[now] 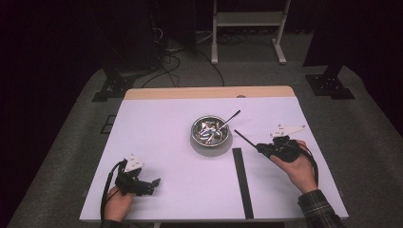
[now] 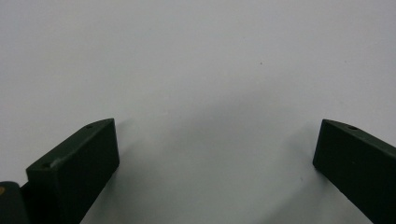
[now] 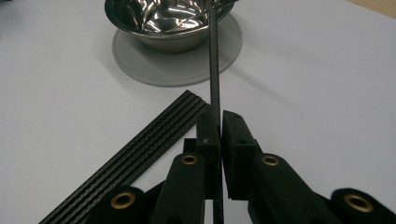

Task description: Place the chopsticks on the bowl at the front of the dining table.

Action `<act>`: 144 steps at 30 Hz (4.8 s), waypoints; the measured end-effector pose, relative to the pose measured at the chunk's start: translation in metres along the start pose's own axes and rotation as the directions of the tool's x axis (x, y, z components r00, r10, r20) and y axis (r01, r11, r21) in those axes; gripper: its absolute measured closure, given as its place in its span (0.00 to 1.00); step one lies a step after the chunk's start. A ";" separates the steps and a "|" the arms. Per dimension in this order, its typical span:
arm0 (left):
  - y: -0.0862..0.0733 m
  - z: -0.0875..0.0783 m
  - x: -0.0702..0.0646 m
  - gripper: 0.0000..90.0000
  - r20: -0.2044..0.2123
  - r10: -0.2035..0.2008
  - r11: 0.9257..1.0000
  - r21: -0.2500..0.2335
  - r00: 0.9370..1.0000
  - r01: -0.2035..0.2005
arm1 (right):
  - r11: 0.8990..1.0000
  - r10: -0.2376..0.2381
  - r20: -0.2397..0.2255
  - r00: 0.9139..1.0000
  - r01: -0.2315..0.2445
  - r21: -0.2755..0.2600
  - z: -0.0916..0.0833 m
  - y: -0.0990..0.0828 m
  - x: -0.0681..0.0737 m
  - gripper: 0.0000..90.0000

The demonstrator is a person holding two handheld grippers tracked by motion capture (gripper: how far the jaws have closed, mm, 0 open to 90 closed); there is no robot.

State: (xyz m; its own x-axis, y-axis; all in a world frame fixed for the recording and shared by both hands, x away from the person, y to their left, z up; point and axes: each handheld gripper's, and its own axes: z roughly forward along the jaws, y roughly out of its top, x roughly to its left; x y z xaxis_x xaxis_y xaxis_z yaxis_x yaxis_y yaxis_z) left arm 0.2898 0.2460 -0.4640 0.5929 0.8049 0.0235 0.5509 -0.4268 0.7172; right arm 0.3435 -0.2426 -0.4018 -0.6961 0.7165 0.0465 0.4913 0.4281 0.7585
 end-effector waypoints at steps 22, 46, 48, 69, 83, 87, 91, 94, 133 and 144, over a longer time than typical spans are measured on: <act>0.000 0.000 0.000 0.00 -0.001 0.006 1.000 0.002 1.000 -0.006 | 1.000 -0.009 -0.017 1.000 0.009 -0.016 0.008 0.018 0.002 0.95; 0.000 0.000 0.000 0.00 0.001 0.000 1.000 0.000 1.000 0.000 | 1.000 -0.003 -0.034 0.999 0.003 -0.020 0.024 0.039 0.002 0.95; 0.000 0.000 0.000 0.00 0.001 0.000 1.000 0.000 1.000 0.000 | 1.000 -0.004 -0.034 0.999 0.004 -0.017 0.027 0.041 0.002 0.95; 0.000 0.000 0.000 0.00 -0.001 0.005 1.000 0.002 1.000 -0.005 | 1.000 0.011 -0.043 0.999 -0.011 -0.010 0.050 0.065 -0.002 0.95; 0.000 0.000 0.000 0.00 0.001 0.002 1.000 0.001 1.000 -0.002 | 1.000 0.009 -0.054 0.999 -0.010 -0.010 0.069 0.085 0.001 0.95; 0.000 0.000 0.000 0.00 0.000 0.002 1.000 -0.001 1.000 -0.002 | 1.000 0.000 -0.056 0.998 0.000 -0.009 0.074 0.091 0.003 0.95; 0.000 0.000 0.000 0.00 0.000 0.002 1.000 -0.001 1.000 -0.002 | 1.000 0.002 -0.057 0.998 -0.002 -0.007 0.079 0.096 0.004 0.95; 0.000 0.000 0.000 0.00 0.000 0.002 1.000 -0.001 1.000 -0.002 | 1.000 -0.001 -0.060 0.998 0.000 -0.005 0.084 0.099 0.005 0.95; 0.000 0.000 0.000 0.00 0.000 0.000 1.000 -0.002 1.000 0.000 | 0.997 0.022 -0.066 0.998 -0.017 0.072 0.142 0.127 0.002 0.95; 0.000 0.000 0.000 0.00 0.000 0.000 1.000 -0.002 1.000 0.000 | 0.996 0.022 -0.064 0.998 -0.017 0.084 0.147 0.127 0.004 0.95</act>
State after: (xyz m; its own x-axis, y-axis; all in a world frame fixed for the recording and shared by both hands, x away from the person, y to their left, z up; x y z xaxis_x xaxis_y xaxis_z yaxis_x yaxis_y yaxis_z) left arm 0.2899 0.2461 -0.4642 0.5933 0.8047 0.0234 0.5493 -0.4260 0.7189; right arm 0.4798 -0.1044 -0.4006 -0.7169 0.6893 0.1045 0.5452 0.4609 0.7002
